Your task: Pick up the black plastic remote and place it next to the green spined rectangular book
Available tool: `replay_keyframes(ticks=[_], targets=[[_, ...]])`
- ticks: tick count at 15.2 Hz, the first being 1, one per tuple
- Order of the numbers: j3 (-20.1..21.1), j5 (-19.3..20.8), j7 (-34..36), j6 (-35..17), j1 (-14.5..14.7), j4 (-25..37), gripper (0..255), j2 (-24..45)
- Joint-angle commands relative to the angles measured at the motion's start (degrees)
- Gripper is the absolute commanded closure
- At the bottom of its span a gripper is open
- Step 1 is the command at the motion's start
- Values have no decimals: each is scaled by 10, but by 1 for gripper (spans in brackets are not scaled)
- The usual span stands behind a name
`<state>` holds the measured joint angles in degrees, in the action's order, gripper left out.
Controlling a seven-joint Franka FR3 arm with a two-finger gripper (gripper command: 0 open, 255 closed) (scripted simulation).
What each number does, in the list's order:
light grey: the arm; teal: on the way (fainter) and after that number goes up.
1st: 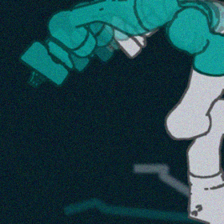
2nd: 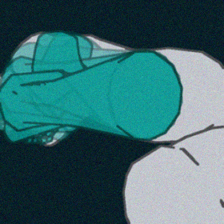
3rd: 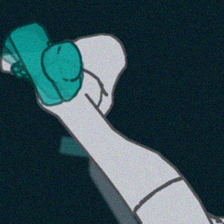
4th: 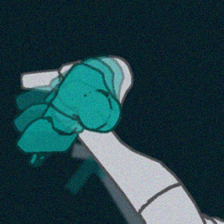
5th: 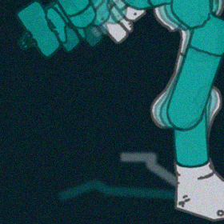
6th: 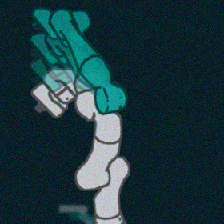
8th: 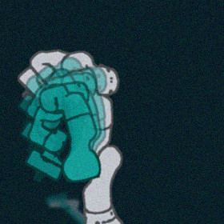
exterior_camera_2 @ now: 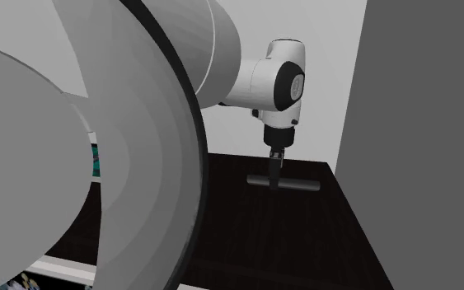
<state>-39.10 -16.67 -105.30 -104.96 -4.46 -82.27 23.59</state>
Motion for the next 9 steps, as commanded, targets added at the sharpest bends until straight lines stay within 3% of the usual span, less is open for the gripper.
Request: replay_keyframes(ticks=[1, 5, 6, 9], targets=[[0, 0, 0, -1, 0, -1, 0, 0], [0, 0, 0, -1, 0, -1, 0, 0], [0, 0, 0, -1, 0, -1, 255, 0], [0, 0, 0, -1, 0, 0, 255, 0]])
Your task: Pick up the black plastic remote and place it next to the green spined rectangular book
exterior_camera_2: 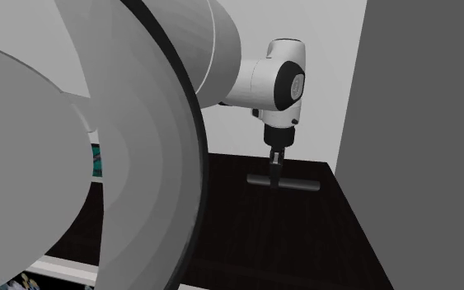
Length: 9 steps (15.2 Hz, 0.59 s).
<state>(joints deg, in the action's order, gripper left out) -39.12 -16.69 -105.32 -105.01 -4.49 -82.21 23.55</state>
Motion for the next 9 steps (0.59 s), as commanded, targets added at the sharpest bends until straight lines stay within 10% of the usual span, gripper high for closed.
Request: replay_keyframes(ticks=[1, 9], targets=[[0, 0, 0, 0, 0, 0, 255, 1], [-1, 1, 2, 22, -4, 23, 255, 1]])
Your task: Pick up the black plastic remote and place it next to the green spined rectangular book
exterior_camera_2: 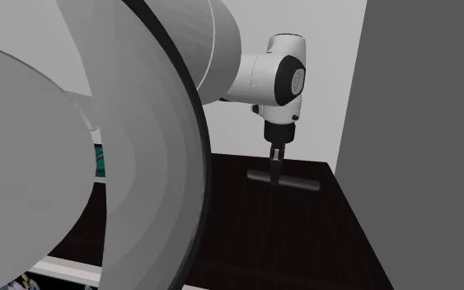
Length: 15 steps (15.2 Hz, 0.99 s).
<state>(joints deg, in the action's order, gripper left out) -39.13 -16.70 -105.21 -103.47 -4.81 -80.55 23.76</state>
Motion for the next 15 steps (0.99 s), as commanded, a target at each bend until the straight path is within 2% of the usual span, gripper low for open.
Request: replay_keyframes(ticks=[1, 15], targets=[[-1, 1, 2, 15, -2, 14, 255, -1], [1, -13, 8, 134, -39, 160, 255, 26]])
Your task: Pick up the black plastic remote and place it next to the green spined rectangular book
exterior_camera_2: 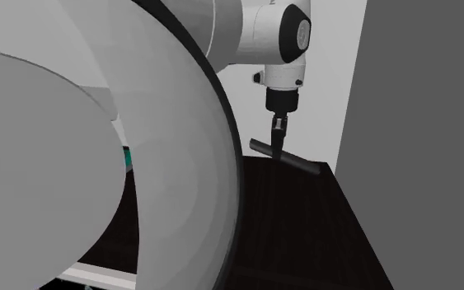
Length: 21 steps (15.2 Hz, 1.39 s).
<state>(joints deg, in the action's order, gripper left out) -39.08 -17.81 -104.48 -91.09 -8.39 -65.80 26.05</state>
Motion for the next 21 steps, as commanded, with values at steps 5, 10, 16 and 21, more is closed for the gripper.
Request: replay_keyframes(ticks=[5, 10, 16, 21], targets=[[-2, 56, 67, -36, 96, -105, 255, -84], [14, 107, 146, -63, 170, -185, 255, -153], [46, 153, 242, -80, 236, -246, 255, -212], [79, 176, 319, -85, 279, -274, 255, -239]])
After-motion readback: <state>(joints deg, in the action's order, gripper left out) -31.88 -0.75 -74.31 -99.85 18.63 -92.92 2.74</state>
